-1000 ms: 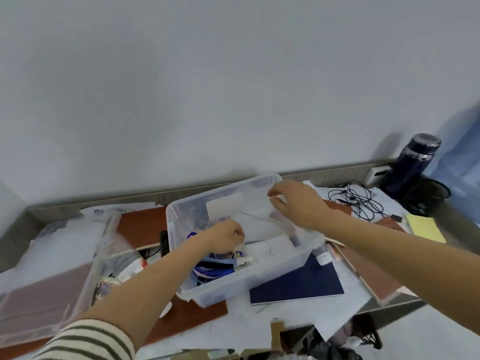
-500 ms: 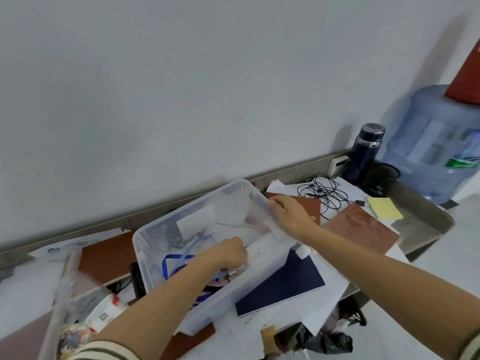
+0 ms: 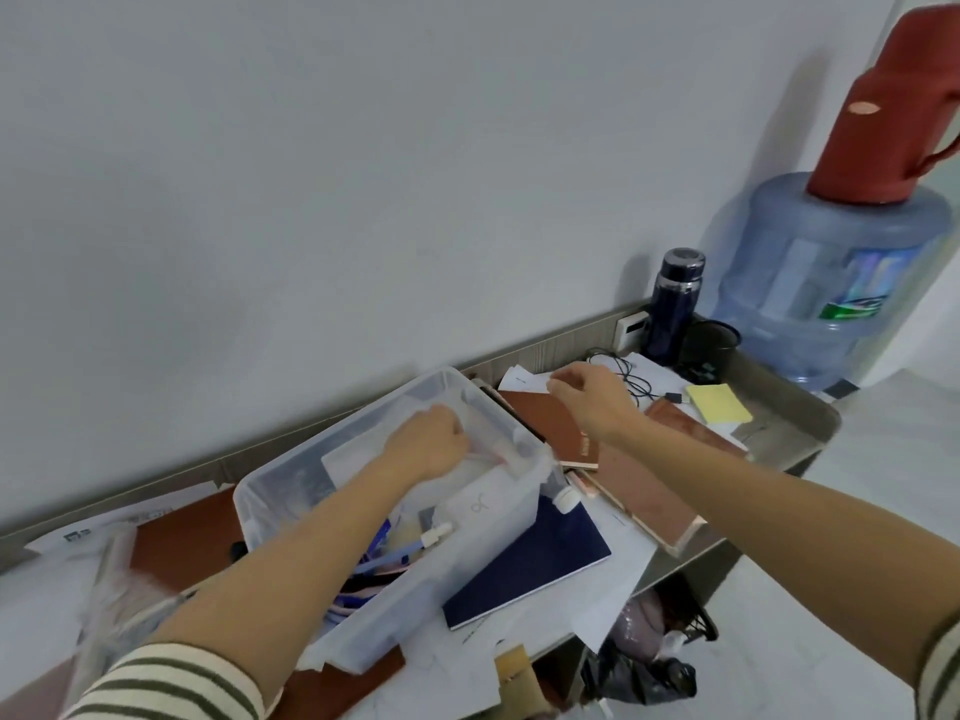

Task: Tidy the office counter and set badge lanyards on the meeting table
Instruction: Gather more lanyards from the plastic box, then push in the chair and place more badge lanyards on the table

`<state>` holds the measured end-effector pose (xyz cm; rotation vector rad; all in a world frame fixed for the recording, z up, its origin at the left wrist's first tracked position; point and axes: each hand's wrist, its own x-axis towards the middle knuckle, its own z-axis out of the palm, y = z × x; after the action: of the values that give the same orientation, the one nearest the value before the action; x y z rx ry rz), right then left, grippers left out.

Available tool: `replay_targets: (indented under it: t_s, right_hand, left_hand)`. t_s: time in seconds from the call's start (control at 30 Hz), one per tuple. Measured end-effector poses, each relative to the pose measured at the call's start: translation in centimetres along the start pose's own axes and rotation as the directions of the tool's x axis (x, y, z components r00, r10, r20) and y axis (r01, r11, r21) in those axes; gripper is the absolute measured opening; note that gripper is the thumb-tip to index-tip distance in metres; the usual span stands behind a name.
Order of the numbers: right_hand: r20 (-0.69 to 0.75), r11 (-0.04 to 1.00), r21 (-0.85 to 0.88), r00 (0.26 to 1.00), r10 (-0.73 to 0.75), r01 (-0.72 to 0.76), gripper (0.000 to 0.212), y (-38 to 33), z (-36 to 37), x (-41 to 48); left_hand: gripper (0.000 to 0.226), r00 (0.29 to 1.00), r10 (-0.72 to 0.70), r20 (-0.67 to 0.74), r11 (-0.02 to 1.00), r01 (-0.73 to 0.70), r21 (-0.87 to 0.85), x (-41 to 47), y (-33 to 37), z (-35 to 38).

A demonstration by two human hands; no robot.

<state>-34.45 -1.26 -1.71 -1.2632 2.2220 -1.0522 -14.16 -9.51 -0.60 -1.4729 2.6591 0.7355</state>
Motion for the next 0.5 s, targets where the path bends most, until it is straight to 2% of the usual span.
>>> replay_targets:
  t_s: [0.1,0.2,0.27,0.37,0.5]
  right_hand:
    - [-0.088,0.992,-0.127,0.996,-0.025,0.014,0.029,1.7,-4.7,-0.2]
    - [-0.155,0.970,-0.242,0.987,-0.045,0.007,0.028,3.7,-9.8,-1.8]
    - [-0.171,0.941,-0.340,0.984,-0.056,-0.005,0.029,5.8,-13.1,-3.3]
    - [-0.191,0.876,-0.470,0.981,0.020,-0.110,0.027,10.5,-19.1,-6.8]
    - [-0.245,0.824,-0.511,0.960,0.135,-0.246,0.028,17.0,-26.6,-11.7]
  left_hand:
    - [0.017,0.974,0.108,-0.200,0.994,-0.099,0.055,-0.4,4.5,-2.3]
    - [0.019,0.937,0.228,-0.265,0.970,-0.195,0.147,-0.7,10.2,-2.6]
    - [0.019,0.912,0.316,-0.260,0.941,-0.268,0.206,-0.9,14.0,-1.5]
    - [0.021,0.892,0.411,-0.188,0.898,-0.360,0.254,-1.4,20.8,2.2]
    - [0.023,0.867,0.491,-0.085,0.848,-0.453,0.276,-2.0,29.6,7.8]
